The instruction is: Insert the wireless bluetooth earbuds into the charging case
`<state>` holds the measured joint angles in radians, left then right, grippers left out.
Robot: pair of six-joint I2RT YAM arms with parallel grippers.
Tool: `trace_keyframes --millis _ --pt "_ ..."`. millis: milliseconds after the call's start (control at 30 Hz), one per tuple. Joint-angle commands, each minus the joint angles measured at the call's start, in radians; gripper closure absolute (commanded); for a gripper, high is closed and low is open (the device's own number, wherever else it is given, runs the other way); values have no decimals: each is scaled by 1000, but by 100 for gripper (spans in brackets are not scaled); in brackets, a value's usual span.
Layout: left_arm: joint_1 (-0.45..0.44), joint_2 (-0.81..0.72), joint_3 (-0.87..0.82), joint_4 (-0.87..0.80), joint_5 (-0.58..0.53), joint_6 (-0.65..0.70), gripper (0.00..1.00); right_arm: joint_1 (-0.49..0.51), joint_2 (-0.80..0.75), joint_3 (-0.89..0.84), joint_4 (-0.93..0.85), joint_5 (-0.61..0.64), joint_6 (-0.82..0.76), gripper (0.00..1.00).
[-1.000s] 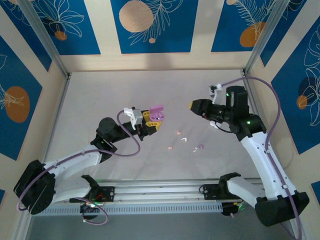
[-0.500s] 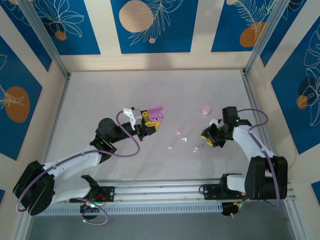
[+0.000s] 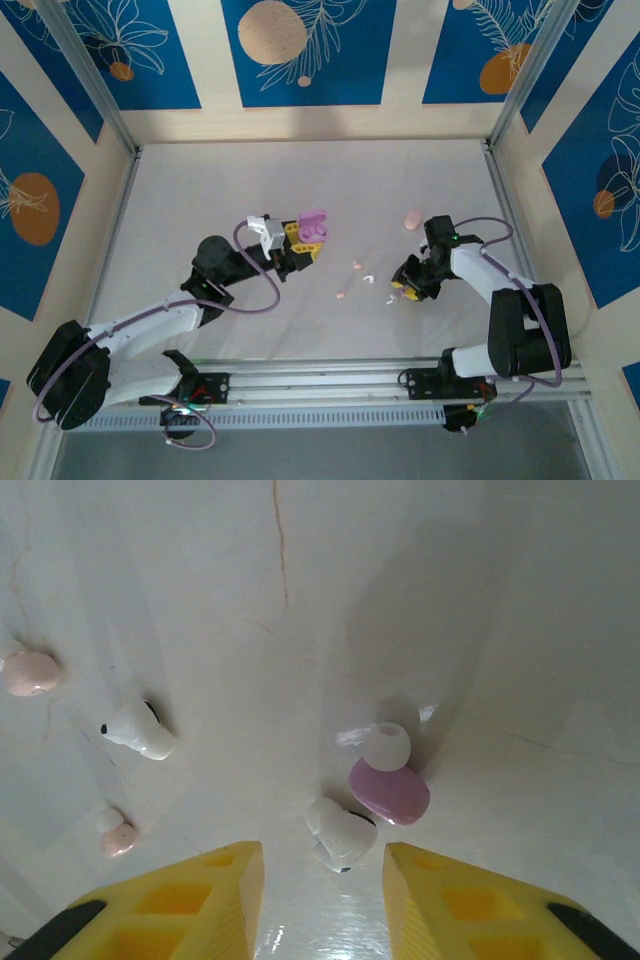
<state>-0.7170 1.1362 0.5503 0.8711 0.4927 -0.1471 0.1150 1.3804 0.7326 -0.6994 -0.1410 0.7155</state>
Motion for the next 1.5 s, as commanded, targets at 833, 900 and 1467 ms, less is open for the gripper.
trace_keyframes --millis 833,900,1467 --pt "-13 19 21 7 4 11 75 28 73 -18 38 30 42 62" --pt "-13 19 22 6 4 11 75 29 79 -16 45 42 42 62" --pt "-12 22 23 8 4 12 75 26 95 29 108 86 8 62"
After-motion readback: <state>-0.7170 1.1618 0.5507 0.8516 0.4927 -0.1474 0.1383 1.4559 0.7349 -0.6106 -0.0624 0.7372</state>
